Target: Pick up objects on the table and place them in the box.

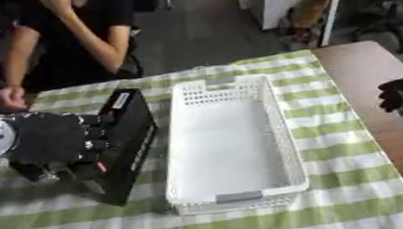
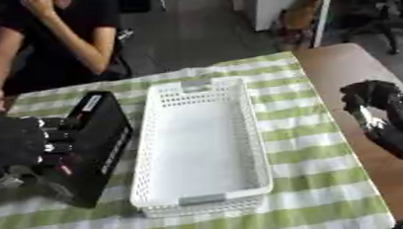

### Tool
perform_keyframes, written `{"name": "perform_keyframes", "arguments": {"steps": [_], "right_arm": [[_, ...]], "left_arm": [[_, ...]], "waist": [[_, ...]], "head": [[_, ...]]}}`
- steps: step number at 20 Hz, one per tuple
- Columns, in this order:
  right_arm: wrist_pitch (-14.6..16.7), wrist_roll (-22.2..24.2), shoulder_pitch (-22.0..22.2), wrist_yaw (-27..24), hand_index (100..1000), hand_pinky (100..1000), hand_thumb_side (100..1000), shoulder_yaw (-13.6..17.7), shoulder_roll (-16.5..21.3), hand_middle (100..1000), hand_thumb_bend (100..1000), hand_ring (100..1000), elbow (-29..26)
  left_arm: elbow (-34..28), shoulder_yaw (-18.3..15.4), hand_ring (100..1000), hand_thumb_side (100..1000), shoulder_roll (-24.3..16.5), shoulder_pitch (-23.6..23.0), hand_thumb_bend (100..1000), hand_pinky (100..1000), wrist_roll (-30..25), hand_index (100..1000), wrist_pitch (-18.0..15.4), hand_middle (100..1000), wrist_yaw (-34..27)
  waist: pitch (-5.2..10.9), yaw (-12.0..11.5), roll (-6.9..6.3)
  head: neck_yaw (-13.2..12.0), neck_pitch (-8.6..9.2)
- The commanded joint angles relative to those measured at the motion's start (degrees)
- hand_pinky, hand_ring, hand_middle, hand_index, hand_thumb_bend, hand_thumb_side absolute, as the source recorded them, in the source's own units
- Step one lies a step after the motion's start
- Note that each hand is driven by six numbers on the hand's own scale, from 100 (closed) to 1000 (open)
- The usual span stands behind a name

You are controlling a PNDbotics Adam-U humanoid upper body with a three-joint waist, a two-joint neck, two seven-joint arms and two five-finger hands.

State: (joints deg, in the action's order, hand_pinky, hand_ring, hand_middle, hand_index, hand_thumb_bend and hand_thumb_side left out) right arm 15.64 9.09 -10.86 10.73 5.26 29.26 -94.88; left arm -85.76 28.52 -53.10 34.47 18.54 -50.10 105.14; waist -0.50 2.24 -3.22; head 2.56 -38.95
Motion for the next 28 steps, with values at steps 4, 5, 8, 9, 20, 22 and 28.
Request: {"name": "perform_keyframes", "arguments": {"steps": [4,5,8,9,20,22,28], "right_arm": [[0.1,0.0,-0.3,-0.1,720,508,741,0.5,1.2,563,234,537,-0.6],[0.1,0.0,-0.3,-0.1,720,508,741,0.5,1.2,563,236,537,-0.6],[0.1,0.1,-0.3,-0.1,720,508,740,0.4,1.3,563,238,537,-0.6],[0.1,0.1,-0.4,-0.1,720,508,740,0.4,1.3,563,239,537,-0.6],[0.2,0.2,-0.5,-0.1,720,508,742,0.4,1.0,564,239,537,-0.5],[0.2,0.2,-0.4,-0.1,720,508,742,0.4,1.0,564,240,537,-0.5],[0.2,0.3,-0.5,-0.1,720,508,742,0.3,1.0,564,240,537,-0.6]], "left_arm": [[0.6,-0.9,985,401,-0.9,1.6,925,965,1.4,1000,-0.1,948,1.0],[0.8,-0.8,977,353,-0.7,1.7,907,960,1.7,1000,0.0,936,1.3],[1.5,-0.8,966,317,-0.2,1.9,892,952,2.9,1000,0.2,919,1.7],[1.7,-0.8,952,289,0.0,2.0,880,939,3.4,1000,0.2,902,1.7],[1.2,-0.2,883,209,2.3,3.3,676,889,6.6,1000,-1.3,811,-2.6],[1.2,0.0,880,187,2.5,3.6,702,889,6.3,994,-1.6,807,-3.0],[2.3,0.9,887,179,2.4,3.4,744,895,3.3,987,-1.9,804,-3.1]], "waist": [[0.63,0.0,0.09],[0.60,0.0,0.10],[0.55,0.1,0.13],[0.54,0.1,0.14],[0.65,0.1,0.32],[0.67,0.2,0.32],[0.67,0.2,0.25]], "head": [[0.0,0.89],[0.0,0.91],[0.0,0.82],[0.0,0.80],[0.1,0.83],[0.1,0.75],[0.0,0.59]]}}
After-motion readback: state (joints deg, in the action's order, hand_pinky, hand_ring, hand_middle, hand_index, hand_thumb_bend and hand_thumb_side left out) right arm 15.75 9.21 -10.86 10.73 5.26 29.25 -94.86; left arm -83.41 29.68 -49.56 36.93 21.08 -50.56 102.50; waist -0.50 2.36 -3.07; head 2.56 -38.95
